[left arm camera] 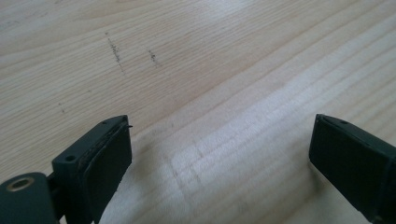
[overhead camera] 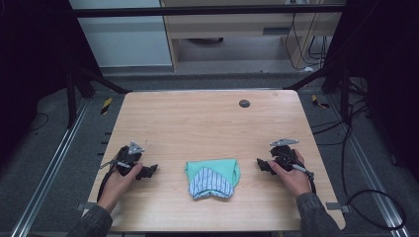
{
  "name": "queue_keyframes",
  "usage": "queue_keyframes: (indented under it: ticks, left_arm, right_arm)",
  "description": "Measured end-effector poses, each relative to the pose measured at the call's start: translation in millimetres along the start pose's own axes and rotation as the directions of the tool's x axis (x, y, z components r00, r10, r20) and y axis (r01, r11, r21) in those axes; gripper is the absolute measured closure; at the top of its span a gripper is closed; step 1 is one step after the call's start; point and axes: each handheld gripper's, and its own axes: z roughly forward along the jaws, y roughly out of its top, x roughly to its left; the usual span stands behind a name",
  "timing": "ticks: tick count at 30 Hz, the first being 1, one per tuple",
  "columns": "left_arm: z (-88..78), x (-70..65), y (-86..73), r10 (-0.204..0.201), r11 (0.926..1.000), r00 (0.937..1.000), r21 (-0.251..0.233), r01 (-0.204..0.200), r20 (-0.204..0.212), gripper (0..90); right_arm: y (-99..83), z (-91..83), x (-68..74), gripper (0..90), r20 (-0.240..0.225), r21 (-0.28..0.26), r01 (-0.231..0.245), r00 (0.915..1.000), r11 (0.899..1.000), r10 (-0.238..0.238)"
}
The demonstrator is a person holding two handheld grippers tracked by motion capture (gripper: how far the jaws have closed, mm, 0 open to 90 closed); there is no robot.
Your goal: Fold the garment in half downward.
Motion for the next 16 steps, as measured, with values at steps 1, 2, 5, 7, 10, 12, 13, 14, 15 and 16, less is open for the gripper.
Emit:
queue_keyframes:
  ticks: [1, 2, 5, 7, 10, 12, 13, 14, 15, 16]
  left_arm:
    - [1.9, 0.9, 0.1, 0.001, 1.0000, 1.0000, -0.006, -0.001, -0.009, 5.6]
    - [3.7, 2.0, 0.4, -0.006, 0.9999, 0.9999, -0.012, 0.006, -0.012, 5.6]
    - [10.0, 6.1, 0.2, -0.051, 0.9980, 0.9987, -0.039, 0.051, 0.002, 4.2]
    - [13.2, 8.1, 0.0, -0.077, 0.9953, 0.9970, -0.060, 0.076, -0.004, 3.8]
    - [15.4, 9.6, 2.0, -0.085, 0.9952, 0.9963, -0.051, 0.084, -0.013, 1.2]
    - [16.1, 9.9, 2.3, -0.096, 0.9943, 0.9951, -0.048, 0.095, -0.022, 0.0]
    - [16.1, 9.8, 2.3, -0.098, 0.9942, 0.9950, -0.048, 0.096, -0.022, 0.0]
    - [16.4, 9.5, 2.2, -0.103, 0.9935, 0.9945, -0.052, 0.102, -0.022, 0.0]
    - [16.4, 9.5, 2.2, -0.103, 0.9935, 0.9945, -0.052, 0.102, -0.022, 0.0]
    - [16.4, 9.5, 2.2, -0.102, 0.9936, 0.9945, -0.050, 0.101, -0.022, 0.0]
  right_arm:
    - [0.0, 2.0, -0.5, 9.0, 0.007, -0.004, -0.002, 1.0000, 1.000, 0.002]
    - [0.0, 3.2, -1.0, 8.4, 0.006, -0.010, -0.013, 0.9999, 1.000, 0.013]
    - [0.3, 6.5, -4.9, 8.7, 0.019, -0.043, -0.040, 0.9990, 0.998, 0.040]
    - [0.0, 9.5, -5.3, 6.8, 0.038, -0.060, -0.035, 0.9986, 0.998, 0.037]
    - [2.4, 12.2, -3.3, 3.9, 0.058, -0.053, -0.053, 0.9967, 0.997, 0.056]
    - [2.3, 12.5, -1.1, 1.8, 0.080, -0.050, -0.079, 0.9933, 0.996, 0.083]
    - [2.3, 12.9, -0.7, 0.8, 0.090, -0.049, -0.087, 0.9917, 0.995, 0.091]
    - [2.5, 13.2, -0.1, 0.2, 0.097, -0.046, -0.099, 0.9899, 0.994, 0.103]
    - [2.5, 13.2, -0.1, 0.2, 0.097, -0.046, -0.099, 0.9899, 0.994, 0.103]
    - [2.6, 13.3, 0.2, 0.2, 0.101, -0.046, -0.100, 0.9893, 0.994, 0.105]
